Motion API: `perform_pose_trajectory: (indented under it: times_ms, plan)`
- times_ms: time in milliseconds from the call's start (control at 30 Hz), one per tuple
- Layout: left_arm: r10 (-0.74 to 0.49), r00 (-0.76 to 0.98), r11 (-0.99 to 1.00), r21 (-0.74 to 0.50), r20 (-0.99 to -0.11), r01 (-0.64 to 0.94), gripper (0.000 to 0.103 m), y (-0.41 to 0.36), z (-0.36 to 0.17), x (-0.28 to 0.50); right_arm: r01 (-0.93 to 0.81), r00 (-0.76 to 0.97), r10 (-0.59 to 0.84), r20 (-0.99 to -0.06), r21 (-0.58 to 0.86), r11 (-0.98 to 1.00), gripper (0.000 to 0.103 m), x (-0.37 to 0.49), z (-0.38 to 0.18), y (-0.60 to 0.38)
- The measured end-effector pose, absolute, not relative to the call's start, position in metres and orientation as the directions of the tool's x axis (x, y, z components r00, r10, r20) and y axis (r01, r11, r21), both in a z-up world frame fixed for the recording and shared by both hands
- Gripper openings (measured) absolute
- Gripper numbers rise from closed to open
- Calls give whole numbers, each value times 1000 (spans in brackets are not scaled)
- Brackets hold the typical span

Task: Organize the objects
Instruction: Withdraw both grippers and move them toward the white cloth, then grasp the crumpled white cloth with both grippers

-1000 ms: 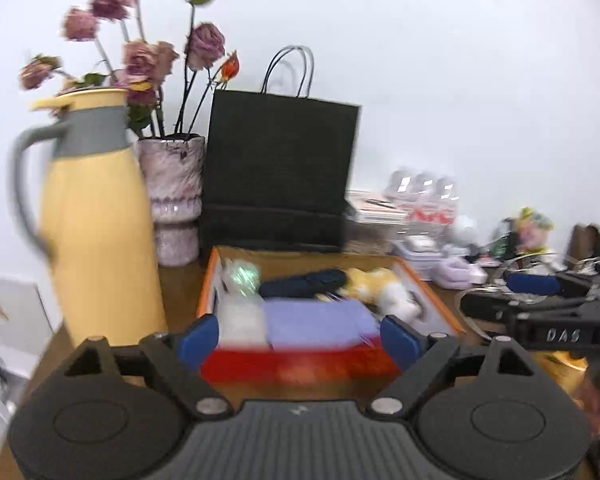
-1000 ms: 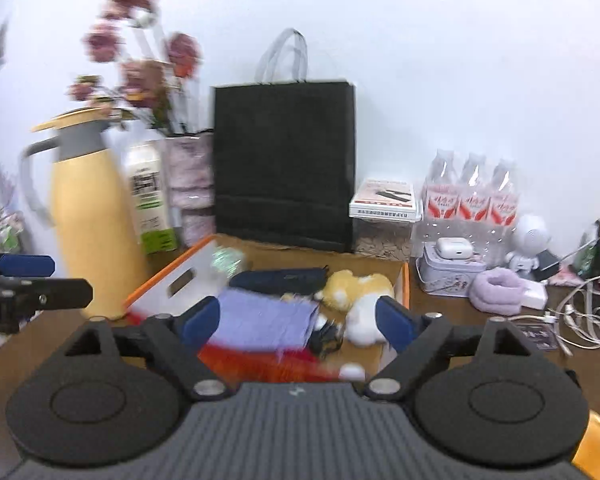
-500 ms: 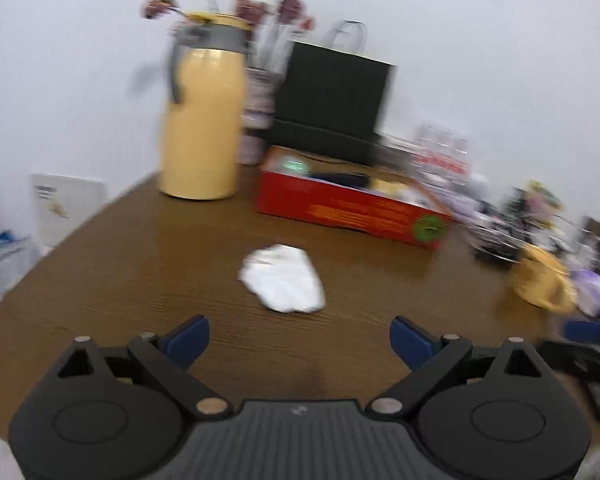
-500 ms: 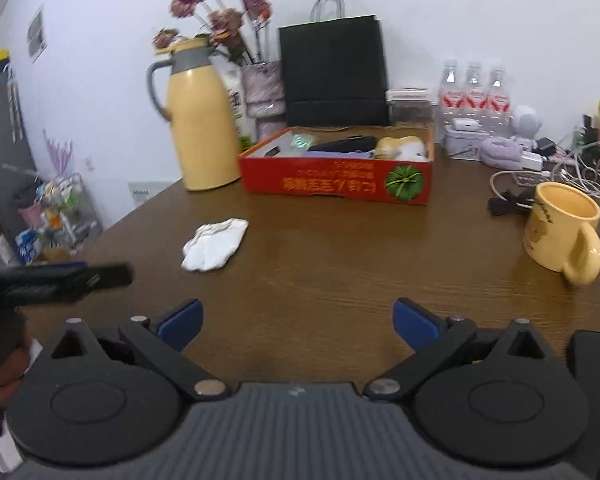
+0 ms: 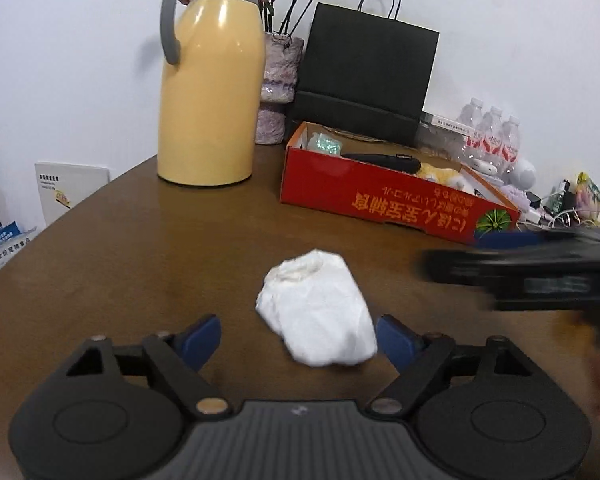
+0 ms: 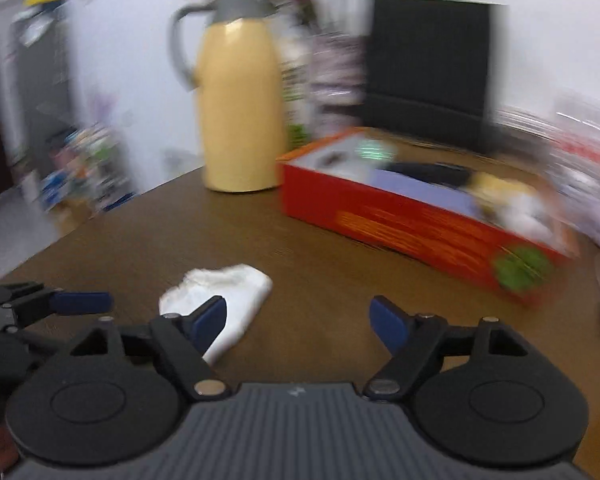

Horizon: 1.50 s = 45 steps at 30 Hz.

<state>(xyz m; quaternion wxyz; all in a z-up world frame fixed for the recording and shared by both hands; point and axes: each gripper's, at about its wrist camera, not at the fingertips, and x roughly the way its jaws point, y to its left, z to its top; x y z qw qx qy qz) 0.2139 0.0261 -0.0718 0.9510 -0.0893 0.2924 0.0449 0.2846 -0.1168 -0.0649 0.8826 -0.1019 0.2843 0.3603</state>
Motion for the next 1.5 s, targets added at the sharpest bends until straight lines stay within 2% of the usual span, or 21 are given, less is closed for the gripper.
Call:
perform_pose_trajectory:
  times_ms: [33, 100, 233, 300, 367, 400, 467, 500, 533, 600, 733, 833, 900, 967, 1067, 1167, 1233, 1300, 1400, 1500]
  plan:
    - [25, 822, 983, -137, -570, -126, 68, 26, -72, 217, -734, 552, 598, -582, 1, 679, 81, 294, -68, -103]
    - [-10, 806, 989, -123, -592, -78, 61, 30, -74, 218, -811, 485, 602, -634, -69, 581, 80, 311, -76, -73]
    - [-29, 784, 989, -129, -620, -66, 57, 45, -80, 205, -892, 420, 612, -670, -182, 413, 77, 320, -87, -34]
    - [-17, 789, 990, -123, -615, -75, 57, 48, -79, 201, -908, 400, 606, -688, -209, 363, 81, 327, -97, -23]
    - [0, 796, 987, -127, -605, -96, 57, 51, -78, 201, -918, 367, 641, -674, -149, 369, 69, 337, -99, -24]
    - [5, 799, 986, -130, -601, -104, 55, 52, -77, 201, -923, 324, 658, -680, -74, 378, 46, 343, -99, -29]
    - [7, 798, 984, -137, -603, -112, 49, 52, -77, 201, -894, 317, 660, -682, 17, 447, 36, 349, -98, -43]
    - [2, 796, 984, -141, -605, -110, 41, 51, -77, 201, -881, 337, 658, -674, 21, 473, 23, 346, -98, -53]
    - [-8, 795, 984, -145, -606, -101, 31, 50, -78, 200, -863, 361, 648, -671, 23, 505, 22, 342, -98, -62]
    - [-26, 795, 984, -157, -606, -87, 24, 44, -78, 195, -783, 429, 613, -664, 65, 618, 21, 326, -98, -92]
    - [-82, 800, 981, -189, -595, -40, 24, 28, -75, 179, -636, 551, 539, -637, 98, 766, 20, 262, -101, -154]
    - [-141, 777, 980, -195, -614, 23, 24, 5, -76, 169, -435, 656, 432, -619, 158, 886, 20, 210, -103, -188]
    - [-200, 761, 977, -186, -617, 106, 24, -17, -78, 153, -341, 692, 403, -599, 220, 914, 20, 175, -104, -205]
    - [-204, 760, 977, -177, -617, 119, 27, -30, -77, 139, -275, 712, 367, -599, 243, 930, 20, 150, -103, -216]
    - [-183, 765, 982, -155, -617, 110, 32, -45, -79, 126, -253, 705, 359, -612, 257, 933, 21, 129, -98, -228]
    - [-112, 787, 989, 9, -607, 147, 27, -64, -81, 115, -338, 722, 344, -600, 128, 932, 25, 116, -98, -219]
    - [-113, 798, 987, 25, -592, 159, 26, -65, -83, 113, -388, 756, 313, -575, -9, 921, 42, 107, -99, -211]
    - [-112, 804, 987, 30, -584, 160, 25, -63, -85, 114, -421, 755, 312, -577, -63, 905, 41, 113, -105, -209]
    - [-92, 806, 989, 38, -584, 140, 22, -62, -85, 117, -448, 737, 369, -566, 0, 894, 41, 123, -105, -218]
    - [-95, 815, 989, 38, -571, 142, 21, -62, -86, 116, -495, 749, 398, -530, -47, 868, 42, 118, -104, -214]
